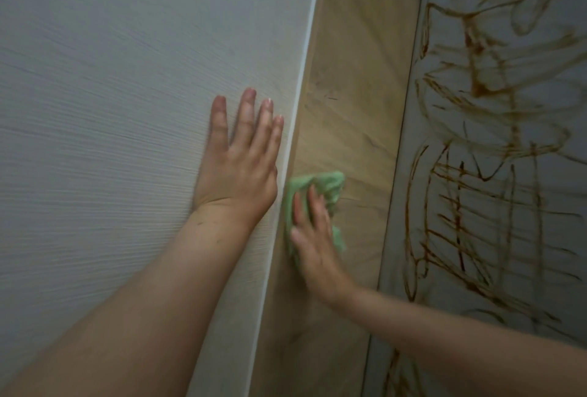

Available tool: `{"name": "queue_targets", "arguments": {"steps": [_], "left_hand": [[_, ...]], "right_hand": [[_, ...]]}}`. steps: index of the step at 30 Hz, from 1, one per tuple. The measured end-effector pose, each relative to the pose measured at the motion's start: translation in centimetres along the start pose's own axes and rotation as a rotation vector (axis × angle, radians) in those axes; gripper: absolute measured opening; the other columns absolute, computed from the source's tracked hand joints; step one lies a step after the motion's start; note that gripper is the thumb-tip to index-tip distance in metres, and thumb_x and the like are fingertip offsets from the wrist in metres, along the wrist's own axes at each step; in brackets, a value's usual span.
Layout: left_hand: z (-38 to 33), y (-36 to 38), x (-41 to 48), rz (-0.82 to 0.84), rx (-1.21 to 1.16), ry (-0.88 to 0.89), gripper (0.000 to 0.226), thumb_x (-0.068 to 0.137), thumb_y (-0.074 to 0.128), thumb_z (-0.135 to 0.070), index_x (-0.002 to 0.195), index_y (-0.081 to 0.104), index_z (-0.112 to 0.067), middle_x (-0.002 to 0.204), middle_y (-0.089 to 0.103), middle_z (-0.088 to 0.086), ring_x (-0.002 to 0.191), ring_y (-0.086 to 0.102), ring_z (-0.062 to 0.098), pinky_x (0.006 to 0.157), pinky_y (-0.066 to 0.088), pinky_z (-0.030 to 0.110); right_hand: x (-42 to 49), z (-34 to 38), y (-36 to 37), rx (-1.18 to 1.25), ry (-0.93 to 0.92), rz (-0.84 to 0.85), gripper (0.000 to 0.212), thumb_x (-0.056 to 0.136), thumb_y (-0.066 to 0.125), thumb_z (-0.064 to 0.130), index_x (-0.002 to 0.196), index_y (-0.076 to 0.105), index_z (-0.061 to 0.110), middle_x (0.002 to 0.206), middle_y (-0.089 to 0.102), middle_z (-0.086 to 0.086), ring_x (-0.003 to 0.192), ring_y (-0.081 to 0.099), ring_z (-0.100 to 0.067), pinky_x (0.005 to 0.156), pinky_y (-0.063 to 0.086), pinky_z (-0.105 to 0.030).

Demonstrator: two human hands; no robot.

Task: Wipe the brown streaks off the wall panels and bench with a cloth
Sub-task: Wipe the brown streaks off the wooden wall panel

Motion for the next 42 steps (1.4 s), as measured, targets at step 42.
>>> {"name": "queue_targets", "arguments": {"steps": [42], "left_hand": [[-8.3,3.3,3.2,-0.041,-0.258,-0.232,0.081,0.095,0.037,-0.065,0.165,0.015,-0.029,0.166,-0.007,0.033,0.153,-0.012,0.052,0.120,-0.010,0.066]], "right_hand": [[9.4,-19.5,-7.6,0.040,0.324,-0.337,0.055,0.110,0.018,0.046,0.163,0.005,0.043,0.172,-0.006,0.018,0.157,-0.011,-0.005,0.127,-0.006,-0.034]]}}
Point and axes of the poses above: each hand's wrist, its own x-axis towards the middle knuckle, its own y-axis out of the palm, z = x × y, the point moved 9 cm from there along x, towards the middle knuckle
